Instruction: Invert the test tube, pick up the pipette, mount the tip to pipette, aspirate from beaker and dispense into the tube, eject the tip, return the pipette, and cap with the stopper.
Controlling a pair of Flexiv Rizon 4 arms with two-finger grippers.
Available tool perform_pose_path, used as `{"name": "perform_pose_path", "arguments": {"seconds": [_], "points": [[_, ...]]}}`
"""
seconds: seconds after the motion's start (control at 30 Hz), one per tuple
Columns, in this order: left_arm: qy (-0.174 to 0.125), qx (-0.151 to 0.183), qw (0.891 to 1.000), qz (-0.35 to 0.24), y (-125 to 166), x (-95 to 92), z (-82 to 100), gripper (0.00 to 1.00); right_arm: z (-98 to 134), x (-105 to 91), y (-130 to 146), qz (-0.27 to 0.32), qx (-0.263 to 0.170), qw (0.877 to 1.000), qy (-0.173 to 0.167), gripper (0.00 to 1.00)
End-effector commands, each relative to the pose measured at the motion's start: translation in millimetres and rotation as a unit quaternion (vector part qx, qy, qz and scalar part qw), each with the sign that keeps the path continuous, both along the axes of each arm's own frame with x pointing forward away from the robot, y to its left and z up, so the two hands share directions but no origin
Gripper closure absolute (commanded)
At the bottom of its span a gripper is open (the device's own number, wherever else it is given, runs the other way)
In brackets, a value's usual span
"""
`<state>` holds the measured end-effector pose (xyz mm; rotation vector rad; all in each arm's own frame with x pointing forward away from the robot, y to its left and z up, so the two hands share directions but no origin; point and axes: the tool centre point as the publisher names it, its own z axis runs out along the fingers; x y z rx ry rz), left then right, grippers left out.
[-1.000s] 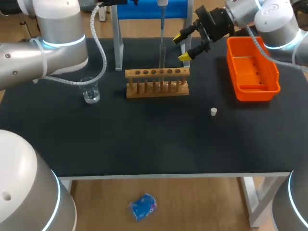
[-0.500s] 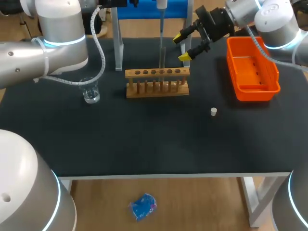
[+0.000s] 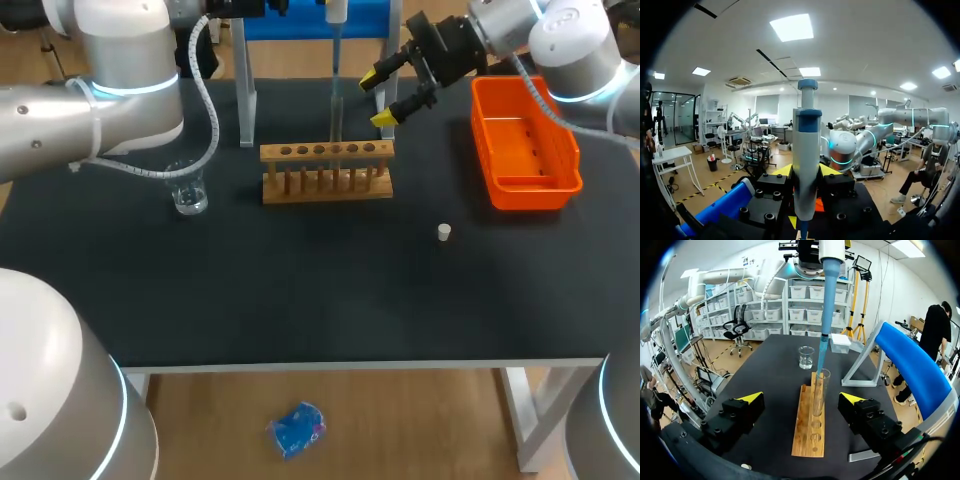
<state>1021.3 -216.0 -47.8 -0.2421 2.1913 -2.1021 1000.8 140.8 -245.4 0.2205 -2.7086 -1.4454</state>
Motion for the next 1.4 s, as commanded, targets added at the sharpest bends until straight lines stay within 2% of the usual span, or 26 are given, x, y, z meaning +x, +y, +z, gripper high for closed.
{"name": "perform_pose_path", "arguments": {"seconds": [0.03, 0.77, 1.4], "points": [[0.003, 0.001, 1.0, 0.0, -3.0, 2.6, 0.3, 1.0, 0.5, 1.2, -0.4, 0.002, -0.001, 1.0, 0.001, 0.0], [-0.005, -0.025, 1.0, 0.006, -6.1, 9.1, 0.1, 1.0, 0.5, 1.2, -0.4, 0.002, -0.001, 1.0, 0.001, 0.0], [-0.026, -0.007, 0.999, 0.036, 3.5, 9.5, 0.3, 1.0, 0.5, 1.2, -0.4, 0.002, -0.001, 1.0, 0.001, 0.0]]}}
